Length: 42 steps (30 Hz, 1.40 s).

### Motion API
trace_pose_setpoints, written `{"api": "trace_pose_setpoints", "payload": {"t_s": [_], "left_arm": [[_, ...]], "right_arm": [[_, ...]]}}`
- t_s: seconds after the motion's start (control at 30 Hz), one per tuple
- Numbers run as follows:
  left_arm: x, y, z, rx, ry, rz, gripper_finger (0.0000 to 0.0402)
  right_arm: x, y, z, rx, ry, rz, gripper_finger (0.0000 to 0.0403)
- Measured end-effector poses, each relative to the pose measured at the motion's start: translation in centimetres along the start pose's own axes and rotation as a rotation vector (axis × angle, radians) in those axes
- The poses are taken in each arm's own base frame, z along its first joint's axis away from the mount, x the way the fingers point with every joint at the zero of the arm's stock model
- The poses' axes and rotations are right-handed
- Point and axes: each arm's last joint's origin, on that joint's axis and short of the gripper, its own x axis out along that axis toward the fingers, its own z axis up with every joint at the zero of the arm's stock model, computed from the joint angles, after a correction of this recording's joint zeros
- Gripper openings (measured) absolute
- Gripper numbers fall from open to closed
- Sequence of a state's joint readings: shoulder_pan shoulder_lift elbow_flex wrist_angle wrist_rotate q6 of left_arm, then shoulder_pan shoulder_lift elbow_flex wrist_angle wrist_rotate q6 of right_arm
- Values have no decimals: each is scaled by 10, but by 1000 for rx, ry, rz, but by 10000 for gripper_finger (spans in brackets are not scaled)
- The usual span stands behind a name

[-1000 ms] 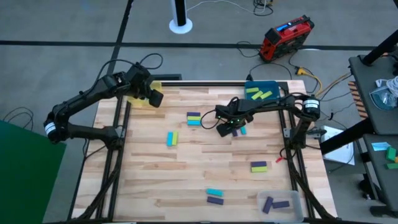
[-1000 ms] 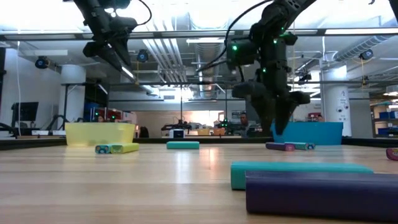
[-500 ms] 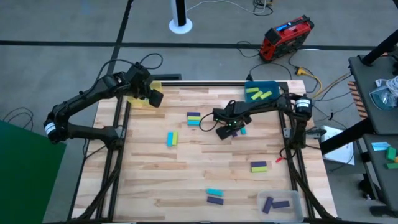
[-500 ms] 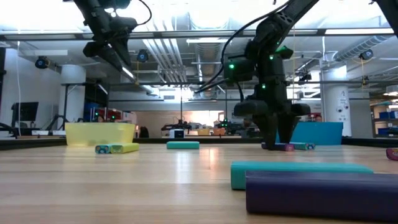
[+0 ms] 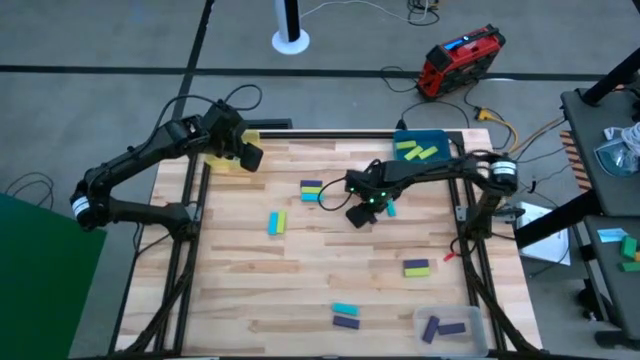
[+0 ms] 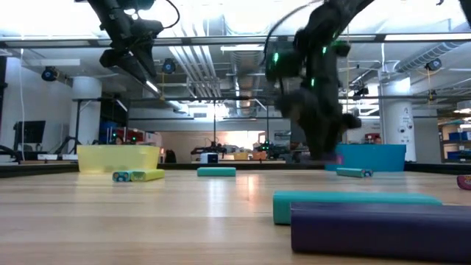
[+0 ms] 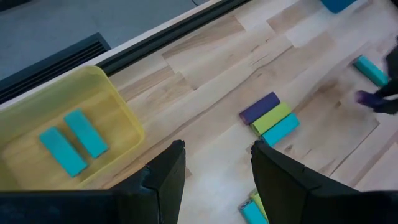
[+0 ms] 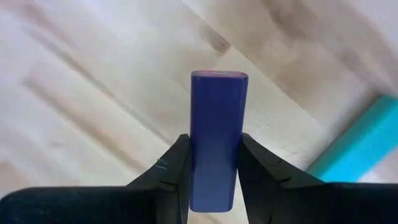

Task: Sort blocks
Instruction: Put the blue block into the transparent bin, then put the light blue block into the yellow bin

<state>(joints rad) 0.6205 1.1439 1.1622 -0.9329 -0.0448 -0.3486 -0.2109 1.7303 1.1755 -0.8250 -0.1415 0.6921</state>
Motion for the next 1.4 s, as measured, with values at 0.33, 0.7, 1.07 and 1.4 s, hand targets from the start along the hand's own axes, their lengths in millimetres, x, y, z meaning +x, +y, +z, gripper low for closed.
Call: {"api": "trace_pose_setpoints", "payload": {"t_s": [0.33, 0.7, 1.07, 1.4], "left_arm": [[0, 0, -1, 26, 7, 2, 162], [2, 1, -3, 54, 19, 5, 162], [3, 1, -3, 85, 24, 5, 162], [3, 1, -3, 110, 24, 5, 162]], "right_arm": [[-111, 28, -62, -334, 6, 296, 91], [-156, 67, -203, -871, 65, 450, 91], [-119, 86, -303, -997, 320, 312, 91], [-66, 100, -343, -1037, 414, 115, 196]]}}
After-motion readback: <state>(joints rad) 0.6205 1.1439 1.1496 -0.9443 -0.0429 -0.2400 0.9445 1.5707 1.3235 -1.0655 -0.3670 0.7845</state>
